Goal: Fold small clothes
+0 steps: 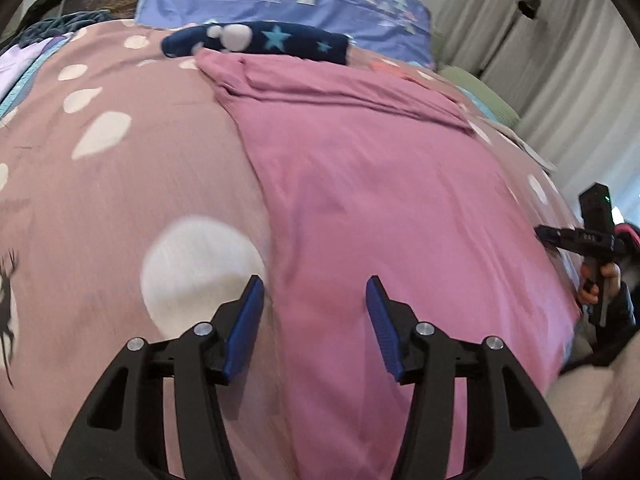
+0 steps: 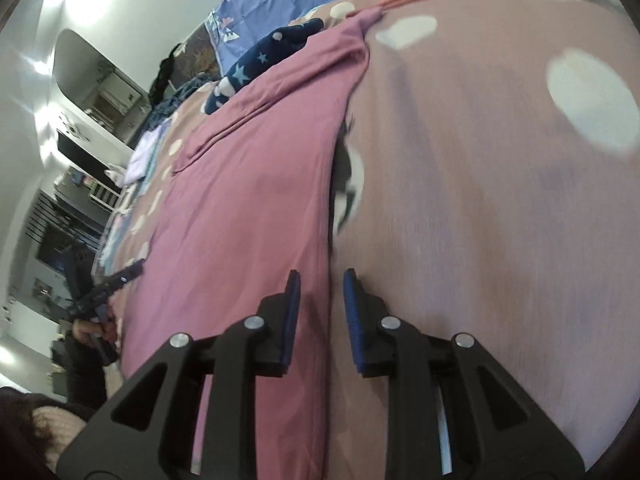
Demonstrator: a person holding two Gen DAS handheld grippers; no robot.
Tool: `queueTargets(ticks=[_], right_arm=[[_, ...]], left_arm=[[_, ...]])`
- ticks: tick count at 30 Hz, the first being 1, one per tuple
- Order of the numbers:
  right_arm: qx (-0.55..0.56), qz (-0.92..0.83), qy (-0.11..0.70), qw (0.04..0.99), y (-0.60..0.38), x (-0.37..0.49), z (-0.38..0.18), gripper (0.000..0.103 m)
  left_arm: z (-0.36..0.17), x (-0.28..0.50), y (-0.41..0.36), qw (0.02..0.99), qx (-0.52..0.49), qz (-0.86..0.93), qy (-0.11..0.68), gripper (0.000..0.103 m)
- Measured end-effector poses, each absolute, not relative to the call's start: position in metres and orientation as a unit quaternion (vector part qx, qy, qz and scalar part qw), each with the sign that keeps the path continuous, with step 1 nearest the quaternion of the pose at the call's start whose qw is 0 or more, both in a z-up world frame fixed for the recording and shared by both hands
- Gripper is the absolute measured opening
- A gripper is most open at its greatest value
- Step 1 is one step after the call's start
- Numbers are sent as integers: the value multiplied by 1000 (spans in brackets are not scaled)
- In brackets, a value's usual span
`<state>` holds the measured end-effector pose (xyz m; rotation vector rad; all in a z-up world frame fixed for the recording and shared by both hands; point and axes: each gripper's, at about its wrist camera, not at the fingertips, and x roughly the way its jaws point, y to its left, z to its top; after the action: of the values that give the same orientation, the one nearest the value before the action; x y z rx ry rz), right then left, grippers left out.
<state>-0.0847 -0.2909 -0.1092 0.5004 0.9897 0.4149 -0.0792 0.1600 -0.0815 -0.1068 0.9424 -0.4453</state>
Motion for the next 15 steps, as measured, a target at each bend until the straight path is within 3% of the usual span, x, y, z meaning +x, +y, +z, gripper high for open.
queueTargets(ticks=[11,15], right_arm=[[268,242,468,807,-309,-159,-113,23],[281,258,463,800,-310,-160,-115,30]], left_arm=[[-83,-150,177,857,-89,-244,445,53],[-85,-157,179,853,-101,-255,443,53]])
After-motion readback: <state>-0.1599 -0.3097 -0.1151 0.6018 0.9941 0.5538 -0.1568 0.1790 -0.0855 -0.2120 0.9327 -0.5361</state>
